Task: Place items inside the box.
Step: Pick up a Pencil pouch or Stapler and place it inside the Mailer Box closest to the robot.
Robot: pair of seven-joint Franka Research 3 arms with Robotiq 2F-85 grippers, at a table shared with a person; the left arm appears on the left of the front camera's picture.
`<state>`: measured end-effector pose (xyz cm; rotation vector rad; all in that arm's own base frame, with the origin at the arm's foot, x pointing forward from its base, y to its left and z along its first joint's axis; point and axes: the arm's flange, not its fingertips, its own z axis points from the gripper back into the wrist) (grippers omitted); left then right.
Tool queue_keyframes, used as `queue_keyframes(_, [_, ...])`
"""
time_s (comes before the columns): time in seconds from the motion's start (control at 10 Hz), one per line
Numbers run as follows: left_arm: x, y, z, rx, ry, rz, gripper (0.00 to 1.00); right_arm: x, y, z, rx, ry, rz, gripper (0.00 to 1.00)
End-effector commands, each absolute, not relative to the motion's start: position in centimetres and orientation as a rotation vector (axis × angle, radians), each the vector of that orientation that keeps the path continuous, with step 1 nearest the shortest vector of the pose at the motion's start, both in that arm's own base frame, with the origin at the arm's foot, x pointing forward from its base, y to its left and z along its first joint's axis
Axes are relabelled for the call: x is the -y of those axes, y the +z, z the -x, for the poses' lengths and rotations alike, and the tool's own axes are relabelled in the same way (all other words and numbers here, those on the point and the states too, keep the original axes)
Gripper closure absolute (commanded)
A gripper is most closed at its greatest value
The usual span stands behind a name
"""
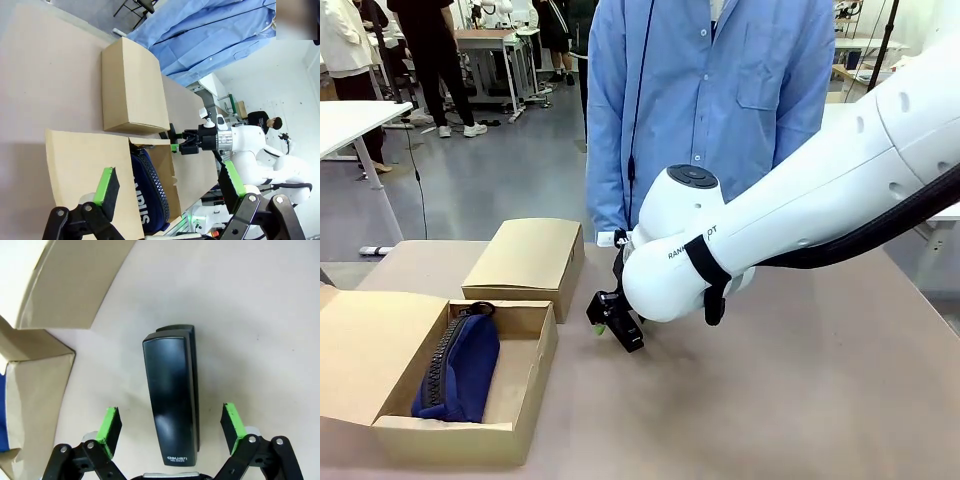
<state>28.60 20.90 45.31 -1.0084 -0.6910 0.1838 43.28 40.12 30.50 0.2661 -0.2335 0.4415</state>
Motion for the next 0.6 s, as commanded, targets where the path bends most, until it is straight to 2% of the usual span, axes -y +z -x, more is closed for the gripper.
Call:
queue_keyframes(0.0, [-20.81, 45.25, -28.54, 0.72, 0.169, 1.023, 0.0, -41.4, 30.72, -43.52, 0.237, 0.406, -0.217, 0.0])
queue_keyframes(0.1, [-20.81, 45.25, -28.54, 0.72, 0.169, 1.023, 0.0, -41.33, 30.65, -43.53, 0.232, 0.403, -0.213, 0.0])
queue_keyframes(0.2, [-20.81, 45.25, -28.54, 0.72, 0.169, 1.023, 0.0, -41.22, 30.6, -43.48, 0.232, 0.404, -0.202, 0.53])
queue_keyframes(0.3, [-20.81, 45.25, -28.54, 0.72, 0.169, 1.023, 0.0, -41.25, 30.56, -43.46, 0.226, 0.405, -0.206, 0.59])
queue_keyframes(0.4, [-20.81, 45.25, -28.54, 0.72, 0.169, 1.023, 0.0, -41.25, 30.51, -43.44, 0.226, 0.401, -0.203, 1.0])
queue_keyframes(0.5, [-20.81, 45.25, -28.54, 0.72, 0.169, 1.023, 0.0, -41.17, 30.44, -43.36, 0.221, 0.399, -0.202, 1.0])
